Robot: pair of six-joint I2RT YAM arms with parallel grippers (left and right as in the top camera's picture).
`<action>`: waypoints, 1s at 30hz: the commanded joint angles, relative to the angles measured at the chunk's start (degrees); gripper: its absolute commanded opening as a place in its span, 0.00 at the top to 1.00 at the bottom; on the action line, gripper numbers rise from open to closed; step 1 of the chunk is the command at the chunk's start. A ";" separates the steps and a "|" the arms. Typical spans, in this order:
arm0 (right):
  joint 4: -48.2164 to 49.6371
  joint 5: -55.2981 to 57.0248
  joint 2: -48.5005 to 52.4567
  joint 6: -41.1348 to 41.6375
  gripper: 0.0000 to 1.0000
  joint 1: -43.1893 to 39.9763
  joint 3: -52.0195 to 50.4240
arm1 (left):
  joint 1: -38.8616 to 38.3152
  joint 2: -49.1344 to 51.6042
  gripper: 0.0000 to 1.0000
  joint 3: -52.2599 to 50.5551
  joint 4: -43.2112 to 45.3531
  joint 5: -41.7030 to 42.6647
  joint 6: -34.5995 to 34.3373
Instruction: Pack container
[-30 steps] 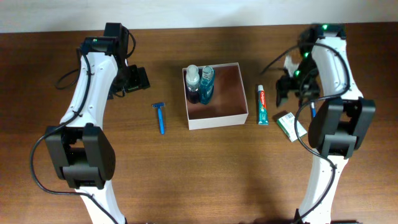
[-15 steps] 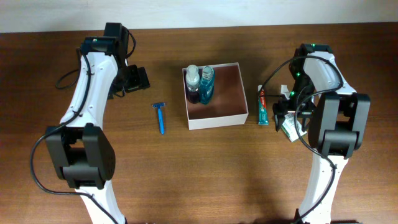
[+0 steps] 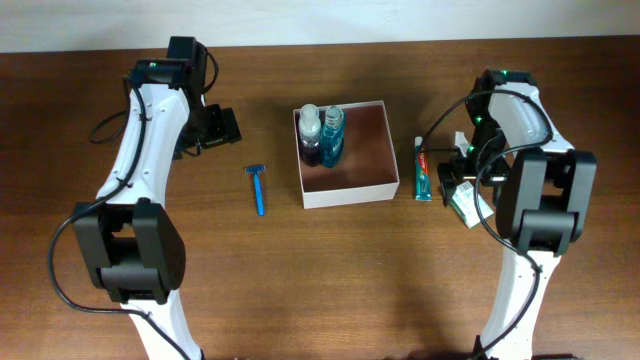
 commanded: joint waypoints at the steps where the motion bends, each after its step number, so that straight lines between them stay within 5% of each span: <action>1: -1.88 0.87 -8.13 1.11 0.01 0.02 0.02 | 0.00 -0.83 0.01 -0.15 0.09 -0.63 -0.35; 8: -2.36 -0.70 -20.57 2.69 0.02 0.11 -3.98 | 0.00 -0.83 0.01 -0.15 0.09 -0.63 -0.35; 14: 11.67 -1.27 -28.44 2.38 0.02 0.15 -20.31 | 0.00 -0.83 0.01 -0.15 0.09 -0.63 -0.35; 20: 27.50 -1.27 -28.55 0.90 0.01 -0.04 -27.56 | 0.00 -0.83 0.01 -0.15 0.11 -0.63 -0.35; 30: 32.89 -2.12 -27.41 -8.92 0.02 -0.04 -28.30 | 0.00 -0.83 0.01 -0.15 0.09 -0.63 -0.35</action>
